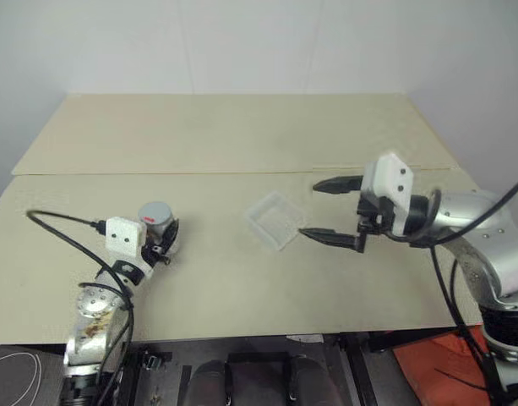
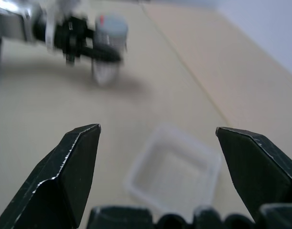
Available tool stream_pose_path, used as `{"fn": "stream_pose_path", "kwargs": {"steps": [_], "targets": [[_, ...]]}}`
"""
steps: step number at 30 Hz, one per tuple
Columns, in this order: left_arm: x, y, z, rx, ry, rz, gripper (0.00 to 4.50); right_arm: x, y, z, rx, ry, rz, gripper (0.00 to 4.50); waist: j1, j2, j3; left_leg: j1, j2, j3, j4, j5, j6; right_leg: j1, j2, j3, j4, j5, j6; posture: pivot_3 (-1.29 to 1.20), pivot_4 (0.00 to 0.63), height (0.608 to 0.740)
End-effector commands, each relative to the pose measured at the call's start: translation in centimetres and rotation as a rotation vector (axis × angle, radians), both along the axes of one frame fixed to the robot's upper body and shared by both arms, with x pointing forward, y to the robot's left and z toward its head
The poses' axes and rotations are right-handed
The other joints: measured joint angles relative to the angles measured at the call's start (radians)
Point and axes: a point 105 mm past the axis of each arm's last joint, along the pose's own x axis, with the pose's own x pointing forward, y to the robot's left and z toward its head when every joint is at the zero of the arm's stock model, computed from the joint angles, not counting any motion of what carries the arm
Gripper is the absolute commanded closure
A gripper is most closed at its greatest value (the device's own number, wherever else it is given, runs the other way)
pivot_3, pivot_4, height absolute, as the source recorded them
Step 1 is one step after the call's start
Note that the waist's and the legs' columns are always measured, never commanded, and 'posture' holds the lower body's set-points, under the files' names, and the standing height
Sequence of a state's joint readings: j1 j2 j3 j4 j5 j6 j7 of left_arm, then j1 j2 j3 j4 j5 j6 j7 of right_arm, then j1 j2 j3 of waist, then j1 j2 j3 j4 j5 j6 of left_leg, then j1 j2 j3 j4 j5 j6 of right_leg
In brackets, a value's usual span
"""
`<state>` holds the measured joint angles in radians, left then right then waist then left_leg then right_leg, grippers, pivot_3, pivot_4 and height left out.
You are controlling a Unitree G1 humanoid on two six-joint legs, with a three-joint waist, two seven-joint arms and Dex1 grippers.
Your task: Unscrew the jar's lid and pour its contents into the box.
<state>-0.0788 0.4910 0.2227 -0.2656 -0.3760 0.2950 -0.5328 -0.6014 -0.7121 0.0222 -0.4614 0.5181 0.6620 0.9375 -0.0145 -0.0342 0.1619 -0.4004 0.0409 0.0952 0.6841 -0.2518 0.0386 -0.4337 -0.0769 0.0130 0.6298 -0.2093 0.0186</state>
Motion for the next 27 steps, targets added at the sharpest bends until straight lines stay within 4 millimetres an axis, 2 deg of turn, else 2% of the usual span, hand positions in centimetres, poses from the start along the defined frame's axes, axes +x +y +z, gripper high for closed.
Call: {"fn": "stream_pose_path", "kwargs": {"steps": [1,3,5,11,17,27], "targets": [[-0.9,-1.9,4.6,-0.014,-0.034,-0.252,2.57,-0.4,2.4,1.9,0.081,-0.004,0.085,0.00,0.000,0.000,0.000,0.000,0.000,0.000,0.000,0.000,0.000,0.000,0.000,0.000,0.000,0.000,0.000,0.00,0.150,0.740],[-1.4,-2.7,5.9,-0.011,-0.002,-0.412,2.57,-0.1,4.5,2.8,0.139,0.019,0.133,0.00,0.000,0.000,0.000,0.000,0.000,0.000,0.000,0.000,0.000,0.000,0.000,0.000,0.000,0.000,0.000,0.00,0.150,0.740],[-1.5,-3.5,6.5,0.028,0.021,-0.544,2.57,0.3,6.2,3.5,0.172,0.039,0.162,0.00,0.000,0.000,0.000,0.000,0.000,0.001,0.000,0.000,0.000,-0.001,0.000,0.000,0.000,0.000,0.000,0.00,0.150,0.740],[-0.3,-5.5,7.9,0.050,0.036,-0.752,2.57,0.5,9.1,3.9,0.181,0.073,0.218,0.00,0.008,0.000,0.000,-0.007,-0.005,0.000,0.000,0.000,0.000,-0.004,0.000,-0.003,0.000,0.000,0.000,0.00,0.150,0.740],[0.4,-6.9,8.5,0.096,-0.009,-0.854,2.57,1.0,10.2,4.1,0.195,0.086,0.206,0.00,0.002,0.000,0.000,-0.009,-0.005,0.001,0.001,0.000,0.001,-0.005,0.000,-0.004,0.000,0.000,0.000,0.00,0.150,0.740],[0.1,-8.1,8.9,0.090,-0.053,-0.922,2.57,1.4,11.0,4.0,0.228,0.125,0.198,0.00,-0.001,0.000,0.000,-0.010,-0.004,-0.001,0.001,0.000,0.001,-0.006,0.000,-0.004,0.001,0.000,0.000,0.00,0.150,0.740]]}}
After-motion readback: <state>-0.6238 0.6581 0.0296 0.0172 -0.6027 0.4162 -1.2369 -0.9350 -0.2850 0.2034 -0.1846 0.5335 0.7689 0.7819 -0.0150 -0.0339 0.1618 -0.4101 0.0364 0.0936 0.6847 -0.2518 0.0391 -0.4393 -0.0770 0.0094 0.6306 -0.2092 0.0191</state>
